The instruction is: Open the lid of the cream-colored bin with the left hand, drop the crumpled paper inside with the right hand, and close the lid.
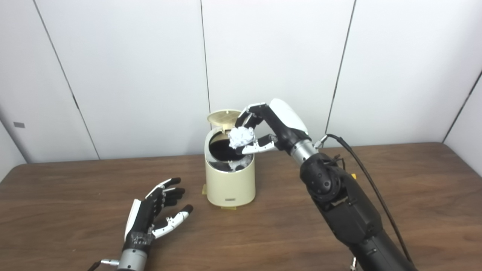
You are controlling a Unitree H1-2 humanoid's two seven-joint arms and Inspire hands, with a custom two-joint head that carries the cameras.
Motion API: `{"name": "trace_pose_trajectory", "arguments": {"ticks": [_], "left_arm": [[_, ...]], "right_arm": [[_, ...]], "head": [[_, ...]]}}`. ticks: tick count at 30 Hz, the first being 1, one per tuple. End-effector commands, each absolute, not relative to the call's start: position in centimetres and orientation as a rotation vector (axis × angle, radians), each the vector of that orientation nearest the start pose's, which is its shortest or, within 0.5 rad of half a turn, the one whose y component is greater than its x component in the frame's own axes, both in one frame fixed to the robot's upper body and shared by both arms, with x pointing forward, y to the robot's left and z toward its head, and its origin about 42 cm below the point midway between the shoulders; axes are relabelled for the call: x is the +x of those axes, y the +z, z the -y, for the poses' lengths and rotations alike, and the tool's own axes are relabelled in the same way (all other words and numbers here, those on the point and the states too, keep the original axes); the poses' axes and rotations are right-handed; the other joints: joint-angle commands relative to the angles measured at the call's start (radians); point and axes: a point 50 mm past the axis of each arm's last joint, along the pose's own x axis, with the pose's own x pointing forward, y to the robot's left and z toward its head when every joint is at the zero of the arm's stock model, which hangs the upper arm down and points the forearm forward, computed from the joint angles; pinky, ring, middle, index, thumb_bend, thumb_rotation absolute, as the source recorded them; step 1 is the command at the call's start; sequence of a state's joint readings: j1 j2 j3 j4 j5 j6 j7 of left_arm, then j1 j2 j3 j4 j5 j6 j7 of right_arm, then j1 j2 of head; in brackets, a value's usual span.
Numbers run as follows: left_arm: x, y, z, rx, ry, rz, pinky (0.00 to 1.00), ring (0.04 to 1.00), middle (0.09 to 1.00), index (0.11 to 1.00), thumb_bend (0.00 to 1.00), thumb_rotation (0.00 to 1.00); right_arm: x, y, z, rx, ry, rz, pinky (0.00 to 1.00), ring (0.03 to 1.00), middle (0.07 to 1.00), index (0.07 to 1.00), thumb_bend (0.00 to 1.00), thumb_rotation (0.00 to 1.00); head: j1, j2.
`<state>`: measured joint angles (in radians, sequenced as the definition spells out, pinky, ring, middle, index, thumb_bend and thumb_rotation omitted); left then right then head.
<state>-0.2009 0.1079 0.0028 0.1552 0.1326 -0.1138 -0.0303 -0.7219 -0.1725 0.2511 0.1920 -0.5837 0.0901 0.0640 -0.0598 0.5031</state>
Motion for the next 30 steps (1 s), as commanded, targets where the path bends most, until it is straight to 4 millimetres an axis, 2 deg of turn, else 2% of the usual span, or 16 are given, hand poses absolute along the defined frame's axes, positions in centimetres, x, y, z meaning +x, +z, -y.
{"name": "trace_pose_trajectory", "arguments": {"ticks": [1,7,9,10,11,12,13,14,17,22,26,28,30], "left_arm": [[34.9,12.9,-22.6,0.238,-0.061,0.185,0.75,0.738,0.722,0.836,0.59,0.1],[34.8,13.0,-22.4,0.219,-0.061,0.184,0.71,0.737,0.725,0.833,0.59,0.08],[34.8,13.0,-22.3,0.217,-0.061,0.186,0.75,0.737,0.723,0.832,0.59,0.06],[34.8,13.0,-22.3,0.22,-0.061,0.186,0.76,0.739,0.723,0.832,0.59,0.06],[34.7,13.0,-22.3,0.218,-0.061,0.186,0.77,0.743,0.723,0.831,0.59,0.07],[34.7,13.0,-22.3,0.218,-0.06,0.185,0.76,0.743,0.725,0.831,0.59,0.07],[34.7,13.0,-22.4,0.217,-0.06,0.185,0.75,0.742,0.724,0.832,0.59,0.07],[34.8,13.0,-22.4,0.216,-0.06,0.184,0.74,0.739,0.724,0.831,0.59,0.06],[34.8,13.0,-22.4,0.215,-0.064,0.186,0.71,0.731,0.728,0.833,0.59,0.07],[34.9,12.9,-22.5,0.221,-0.066,0.187,0.78,0.749,0.721,0.834,0.58,0.07],[34.8,12.9,-22.5,0.21,-0.068,0.184,0.69,0.733,0.723,0.835,0.59,0.07],[34.8,12.8,-22.5,0.209,-0.07,0.184,0.69,0.731,0.725,0.836,0.59,0.07],[34.8,12.8,-22.5,0.218,-0.068,0.185,0.73,0.735,0.724,0.834,0.59,0.08]], "right_arm": [[46.8,32.6,13.0,-0.862,0.18,0.58,0.63,0.537,0.446,0.525,0.52,0.0],[47.1,31.9,12.6,-0.844,0.215,0.532,0.66,0.547,0.451,0.52,0.52,0.0],[47.2,31.6,12.6,-0.832,0.241,0.502,0.78,0.632,0.465,0.527,0.52,0.0],[47.2,31.4,12.6,-0.839,0.251,0.496,0.8,0.656,0.47,0.529,0.52,0.01],[47.2,31.3,12.7,-0.851,0.262,0.49,0.76,0.667,0.529,0.599,0.72,0.06],[47.2,31.2,12.7,-0.866,0.272,0.487,0.71,0.677,0.578,0.653,0.82,0.11],[47.2,31.1,12.8,-0.885,0.28,0.486,0.68,0.689,0.621,0.696,0.89,0.14],[47.1,31.1,12.8,-0.901,0.286,0.487,0.65,0.694,0.643,0.715,0.92,0.16],[47.0,31.2,13.0,-0.919,0.295,0.487,0.61,0.695,0.665,0.737,0.93,0.18],[46.6,31.4,13.2,-0.919,0.305,0.473,0.6,0.687,0.698,0.726,0.91,0.16],[46.5,31.3,13.3,-0.917,0.307,0.468,0.57,0.665,0.699,0.712,0.9,0.15],[46.4,31.3,13.4,-0.917,0.309,0.467,0.57,0.665,0.701,0.711,0.9,0.15],[46.4,31.3,13.4,-0.916,0.307,0.468,0.57,0.665,0.699,0.709,0.9,0.15]], "head": [[0.001,0.001],[0.011,0.005],[0.012,0.005],[0.013,0.006],[0.013,0.006],[0.013,0.007],[0.013,0.007],[0.013,0.007],[0.013,0.008],[0.011,0.007],[0.01,0.007],[0.01,0.006],[0.01,0.007]]}}
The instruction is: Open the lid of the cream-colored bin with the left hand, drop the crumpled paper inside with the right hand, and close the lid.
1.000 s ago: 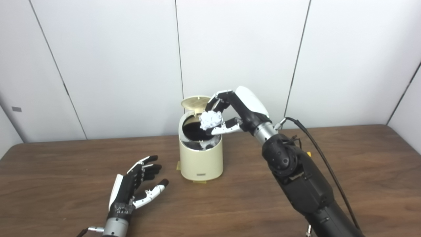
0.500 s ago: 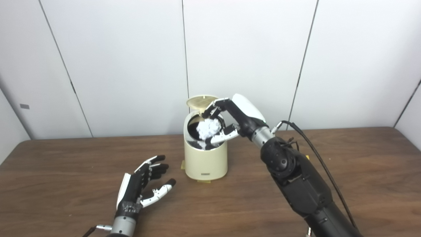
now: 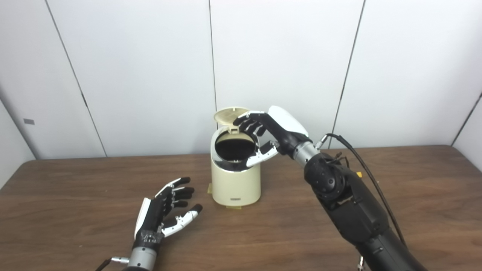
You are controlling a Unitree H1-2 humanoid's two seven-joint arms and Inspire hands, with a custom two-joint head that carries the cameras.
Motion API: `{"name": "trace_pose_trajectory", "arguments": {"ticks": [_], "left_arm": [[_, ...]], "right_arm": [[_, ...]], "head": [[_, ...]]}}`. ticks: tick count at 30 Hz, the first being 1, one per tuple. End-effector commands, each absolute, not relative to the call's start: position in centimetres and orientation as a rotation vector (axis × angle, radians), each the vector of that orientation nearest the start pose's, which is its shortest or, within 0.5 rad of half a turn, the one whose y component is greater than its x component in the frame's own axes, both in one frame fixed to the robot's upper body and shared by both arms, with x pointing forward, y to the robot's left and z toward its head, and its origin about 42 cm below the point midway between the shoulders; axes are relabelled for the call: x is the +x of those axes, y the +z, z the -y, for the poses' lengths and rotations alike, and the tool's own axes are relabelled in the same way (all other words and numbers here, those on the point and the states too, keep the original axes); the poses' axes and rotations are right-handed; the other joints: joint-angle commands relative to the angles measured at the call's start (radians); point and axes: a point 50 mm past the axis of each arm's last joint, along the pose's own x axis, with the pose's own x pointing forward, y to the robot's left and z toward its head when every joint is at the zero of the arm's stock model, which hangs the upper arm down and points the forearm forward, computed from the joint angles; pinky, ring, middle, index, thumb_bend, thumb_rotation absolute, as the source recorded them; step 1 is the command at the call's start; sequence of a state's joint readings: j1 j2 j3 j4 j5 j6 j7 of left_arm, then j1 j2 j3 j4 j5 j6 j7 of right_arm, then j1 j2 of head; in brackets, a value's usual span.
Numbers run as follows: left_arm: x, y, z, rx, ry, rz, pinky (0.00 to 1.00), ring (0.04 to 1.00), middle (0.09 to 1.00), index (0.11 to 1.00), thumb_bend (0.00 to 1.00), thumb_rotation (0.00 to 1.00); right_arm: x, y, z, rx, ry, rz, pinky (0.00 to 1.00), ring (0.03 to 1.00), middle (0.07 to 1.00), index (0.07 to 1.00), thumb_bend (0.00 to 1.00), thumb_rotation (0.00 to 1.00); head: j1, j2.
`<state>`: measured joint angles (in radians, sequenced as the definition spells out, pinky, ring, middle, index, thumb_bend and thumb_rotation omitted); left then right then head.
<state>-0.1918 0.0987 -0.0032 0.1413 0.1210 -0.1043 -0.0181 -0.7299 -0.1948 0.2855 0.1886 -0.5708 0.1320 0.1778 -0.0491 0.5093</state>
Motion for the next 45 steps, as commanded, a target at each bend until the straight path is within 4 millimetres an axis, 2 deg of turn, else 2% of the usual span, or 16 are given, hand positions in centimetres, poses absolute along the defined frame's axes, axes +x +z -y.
{"name": "trace_pose_trajectory", "arguments": {"ticks": [1,5,9,12,16,22,25,27,29,31,33,35,38,41,45], "left_arm": [[34.8,12.8,-22.5,0.22,-0.07,0.188,0.73,0.733,0.723,0.834,0.59,0.08],[34.8,12.8,-22.5,0.22,-0.07,0.186,0.71,0.727,0.719,0.833,0.59,0.09],[34.9,12.8,-22.4,0.212,-0.07,0.184,0.73,0.735,0.72,0.834,0.59,0.08],[34.9,12.9,-22.4,0.214,-0.073,0.184,0.71,0.735,0.718,0.83,0.59,0.08],[35.0,13.0,-22.5,0.217,-0.075,0.19,0.72,0.73,0.714,0.822,0.59,0.09],[35.2,13.0,-22.6,0.219,-0.079,0.192,0.71,0.735,0.716,0.82,0.59,0.08],[35.3,12.9,-22.7,0.217,-0.08,0.192,0.73,0.738,0.718,0.82,0.59,0.06],[35.4,12.9,-22.7,0.215,-0.08,0.194,0.7,0.727,0.716,0.816,0.6,0.06],[35.5,13.1,-22.6,0.221,-0.08,0.201,0.69,0.725,0.721,0.814,0.6,0.07],[35.7,13.5,-22.6,0.238,-0.078,0.222,0.71,0.743,0.746,0.813,0.64,0.13],[36.2,14.2,-22.4,0.25,-0.081,0.263,0.74,0.765,0.769,0.817,0.69,0.19],[36.8,15.1,-22.3,0.268,-0.088,0.317,0.74,0.776,0.793,0.824,0.74,0.24],[37.6,16.7,-22.1,0.268,-0.087,0.37,0.73,0.806,0.828,0.833,0.82,0.29],[38.5,18.8,-21.7,0.271,-0.102,0.409,0.73,0.84,0.877,0.871,0.86,0.34],[40.3,22.4,-21.1,0.296,-0.13,0.47,0.79,0.905,0.937,0.932,0.9,0.36]], "right_arm": [[46.3,31.3,13.5,-0.917,0.305,0.468,0.55,0.655,0.695,0.707,0.9,0.15],[46.2,31.3,13.9,-0.904,0.309,0.468,0.56,0.664,0.696,0.702,0.88,0.14],[45.5,31.7,15.3,-0.873,0.3,0.498,0.56,0.67,0.691,0.681,0.88,0.15],[44.8,31.8,16.9,-0.814,0.257,0.529,0.56,0.646,0.671,0.65,0.89,0.13],[43.1,31.1,19.6,-0.754,0.168,0.547,0.53,0.623,0.67,0.673,0.88,0.11],[41.2,28.8,23.4,-0.702,0.092,0.534,0.52,0.626,0.696,0.719,0.88,0.12],[40.7,27.5,24.5,-0.703,0.088,0.483,0.5,0.623,0.689,0.723,0.91,0.15],[40.3,26.6,25.1,-0.712,0.098,0.43,0.55,0.67,0.734,0.757,0.91,0.15],[40.0,25.6,25.6,-0.722,0.114,0.38,0.56,0.682,0.759,0.777,0.9,0.14],[39.8,24.7,25.8,-0.728,0.128,0.333,0.56,0.688,0.781,0.795,0.91,0.13],[39.5,23.8,26.0,-0.736,0.142,0.302,0.57,0.699,0.8,0.806,0.92,0.13],[39.4,23.1,26.1,-0.742,0.151,0.284,0.58,0.702,0.806,0.809,0.93,0.19],[39.2,22.2,26.2,-0.747,0.152,0.256,0.6,0.711,0.811,0.812,0.94,0.21],[39.1,21.3,26.2,-0.746,0.159,0.237,0.6,0.711,0.813,0.815,0.92,0.2],[39.1,19.9,25.8,-0.741,0.159,0.225,0.58,0.686,0.786,0.807,0.95,0.25]], "head": [[-0.001,0.001],[0.0,0.001],[0.003,0.0],[0.004,-0.001],[0.015,0.0],[0.02,-0.004],[0.021,-0.006],[0.021,-0.007],[0.023,-0.008],[0.028,-0.01],[0.032,-0.012],[0.037,-0.014],[0.045,-0.017],[0.047,-0.019],[0.056,-0.025]]}}
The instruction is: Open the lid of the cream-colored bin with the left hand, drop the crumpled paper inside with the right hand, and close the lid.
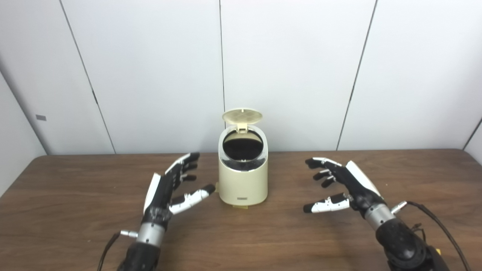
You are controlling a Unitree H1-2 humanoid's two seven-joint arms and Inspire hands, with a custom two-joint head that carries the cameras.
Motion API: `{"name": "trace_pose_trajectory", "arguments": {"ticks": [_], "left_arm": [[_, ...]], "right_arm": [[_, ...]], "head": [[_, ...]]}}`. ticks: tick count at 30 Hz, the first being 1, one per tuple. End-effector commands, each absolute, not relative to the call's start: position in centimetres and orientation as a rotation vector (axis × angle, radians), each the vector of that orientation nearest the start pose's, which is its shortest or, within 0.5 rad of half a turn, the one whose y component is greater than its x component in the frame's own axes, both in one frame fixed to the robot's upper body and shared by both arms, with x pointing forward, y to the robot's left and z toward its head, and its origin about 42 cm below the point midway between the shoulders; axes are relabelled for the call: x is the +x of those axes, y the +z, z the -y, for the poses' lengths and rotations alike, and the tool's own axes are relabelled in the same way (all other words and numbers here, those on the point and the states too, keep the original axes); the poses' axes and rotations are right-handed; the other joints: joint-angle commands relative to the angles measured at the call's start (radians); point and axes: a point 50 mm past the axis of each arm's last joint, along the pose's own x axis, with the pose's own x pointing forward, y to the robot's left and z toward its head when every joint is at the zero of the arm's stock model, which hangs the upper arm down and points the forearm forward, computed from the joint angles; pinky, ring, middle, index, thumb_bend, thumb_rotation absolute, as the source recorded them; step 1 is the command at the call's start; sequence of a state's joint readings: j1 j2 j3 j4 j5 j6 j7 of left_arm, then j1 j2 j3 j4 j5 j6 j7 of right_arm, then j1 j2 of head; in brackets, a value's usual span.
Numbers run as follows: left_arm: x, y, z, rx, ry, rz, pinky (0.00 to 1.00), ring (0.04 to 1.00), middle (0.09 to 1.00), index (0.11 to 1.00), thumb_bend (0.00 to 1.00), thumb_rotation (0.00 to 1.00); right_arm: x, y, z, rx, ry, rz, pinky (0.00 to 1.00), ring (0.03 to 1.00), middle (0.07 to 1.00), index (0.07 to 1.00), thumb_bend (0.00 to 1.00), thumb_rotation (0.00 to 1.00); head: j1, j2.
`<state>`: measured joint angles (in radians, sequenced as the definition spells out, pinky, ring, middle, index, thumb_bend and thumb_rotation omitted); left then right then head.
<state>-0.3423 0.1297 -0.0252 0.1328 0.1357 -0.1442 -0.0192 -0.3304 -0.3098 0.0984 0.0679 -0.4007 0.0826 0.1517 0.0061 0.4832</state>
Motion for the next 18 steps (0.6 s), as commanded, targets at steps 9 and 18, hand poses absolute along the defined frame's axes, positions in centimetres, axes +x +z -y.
{"name": "trace_pose_trajectory", "arguments": {"ticks": [9,18], "left_arm": [[43.8,29.5,-19.8,0.377,-0.181,0.555,0.88,0.978,1.0,0.977,0.96,0.31],[46.1,34.2,-17.7,0.556,-0.253,0.577,0.87,0.966,0.993,0.965,1.0,0.42]], "right_arm": [[38.8,18.3,25.0,-0.739,0.154,0.197,0.59,0.702,0.794,0.809,0.93,0.16],[38.8,18.0,24.8,-0.73,0.151,0.211,0.57,0.695,0.794,0.804,0.92,0.15]], "head": [[0.0,-0.007],[-0.015,-0.014]]}}
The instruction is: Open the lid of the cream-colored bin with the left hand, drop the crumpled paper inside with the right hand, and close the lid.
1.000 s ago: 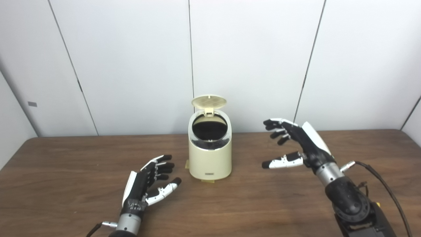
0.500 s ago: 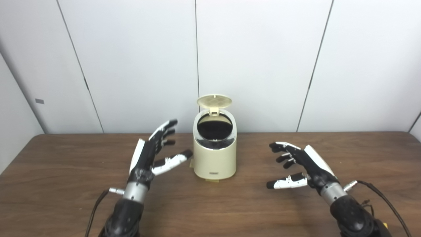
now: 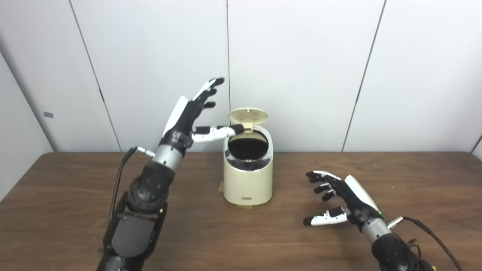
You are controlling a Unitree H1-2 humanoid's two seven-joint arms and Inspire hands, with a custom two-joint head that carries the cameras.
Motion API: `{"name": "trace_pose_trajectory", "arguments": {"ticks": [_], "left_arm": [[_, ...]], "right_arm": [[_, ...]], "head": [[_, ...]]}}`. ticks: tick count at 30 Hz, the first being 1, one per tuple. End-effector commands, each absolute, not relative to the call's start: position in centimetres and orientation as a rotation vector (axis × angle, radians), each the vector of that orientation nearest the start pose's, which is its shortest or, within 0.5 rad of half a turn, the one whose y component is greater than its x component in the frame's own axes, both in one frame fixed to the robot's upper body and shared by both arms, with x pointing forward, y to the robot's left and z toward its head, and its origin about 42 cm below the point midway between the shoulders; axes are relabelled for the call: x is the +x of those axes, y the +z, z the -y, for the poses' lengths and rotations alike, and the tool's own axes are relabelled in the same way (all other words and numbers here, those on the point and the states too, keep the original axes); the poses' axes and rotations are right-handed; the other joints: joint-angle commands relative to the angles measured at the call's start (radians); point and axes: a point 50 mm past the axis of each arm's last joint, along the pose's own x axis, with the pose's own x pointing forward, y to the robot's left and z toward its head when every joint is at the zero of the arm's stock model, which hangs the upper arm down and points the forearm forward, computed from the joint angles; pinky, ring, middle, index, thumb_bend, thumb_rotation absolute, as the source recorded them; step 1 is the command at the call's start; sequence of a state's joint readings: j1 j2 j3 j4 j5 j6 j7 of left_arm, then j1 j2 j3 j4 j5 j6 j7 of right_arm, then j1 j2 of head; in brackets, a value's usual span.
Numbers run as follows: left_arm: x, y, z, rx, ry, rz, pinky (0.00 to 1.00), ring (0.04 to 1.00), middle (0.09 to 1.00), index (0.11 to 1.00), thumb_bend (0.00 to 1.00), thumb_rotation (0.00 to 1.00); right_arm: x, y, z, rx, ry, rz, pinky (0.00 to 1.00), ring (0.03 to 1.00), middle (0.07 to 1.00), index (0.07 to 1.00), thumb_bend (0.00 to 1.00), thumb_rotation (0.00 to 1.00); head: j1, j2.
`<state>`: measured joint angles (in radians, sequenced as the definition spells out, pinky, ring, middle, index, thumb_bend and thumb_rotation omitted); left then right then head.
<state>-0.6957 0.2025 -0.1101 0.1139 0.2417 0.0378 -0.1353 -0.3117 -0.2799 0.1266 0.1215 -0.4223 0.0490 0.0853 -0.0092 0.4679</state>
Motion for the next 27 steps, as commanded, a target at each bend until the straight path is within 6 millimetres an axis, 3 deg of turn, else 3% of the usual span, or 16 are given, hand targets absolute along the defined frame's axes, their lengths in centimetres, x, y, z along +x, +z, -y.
{"name": "trace_pose_trajectory", "arguments": {"ticks": [1,4,8,13,18,23,27], "left_arm": [[46.21,34.39,-17.56,0.582,-0.258,0.58,0.86,0.961,0.982,0.96,1.0,0.49],[46.26,34.61,-17.34,0.666,-0.277,0.598,0.85,0.948,0.964,0.951,0.96,0.71],[46.49,34.7,-17.41,0.821,-0.292,0.648,0.82,0.926,0.922,0.908,0.93,0.84],[46.23,34.68,-17.34,0.92,-0.314,0.649,0.87,0.935,0.829,0.791,0.97,0.77],[46.09,34.37,-17.45,1.041,-0.34,0.669,0.95,0.987,0.803,0.76,0.96,0.73],[45.86,34.21,-17.38,1.208,-0.319,0.722,0.98,0.963,0.75,0.731,0.99,0.76],[45.58,34.06,-17.36,1.289,-0.313,0.742,1.0,0.955,0.729,0.722,1.0,0.72]], "right_arm": [[38.83,18.03,24.8,-0.727,0.153,0.214,0.57,0.696,0.796,0.805,0.92,0.16],[38.83,18.15,24.82,-0.73,0.154,0.218,0.57,0.694,0.798,0.807,0.92,0.17],[38.86,18.21,24.94,-0.73,0.156,0.214,0.57,0.698,0.802,0.812,0.92,0.19],[38.97,18.26,24.86,-0.721,0.155,0.208,0.55,0.686,0.804,0.817,0.93,0.21],[39.06,18.42,24.84,-0.724,0.158,0.205,0.55,0.677,0.802,0.821,0.93,0.22],[39.03,18.56,24.84,-0.708,0.15,0.194,0.54,0.677,0.797,0.815,0.92,0.19],[38.95,18.68,24.72,-0.709,0.147,0.183,0.54,0.68,0.794,0.812,0.91,0.17]], "head": [[-0.002,0.001],[-0.003,0.002],[-0.003,0.002],[-0.003,0.002],[-0.005,0.006],[-0.006,0.011],[-0.007,0.015]]}}
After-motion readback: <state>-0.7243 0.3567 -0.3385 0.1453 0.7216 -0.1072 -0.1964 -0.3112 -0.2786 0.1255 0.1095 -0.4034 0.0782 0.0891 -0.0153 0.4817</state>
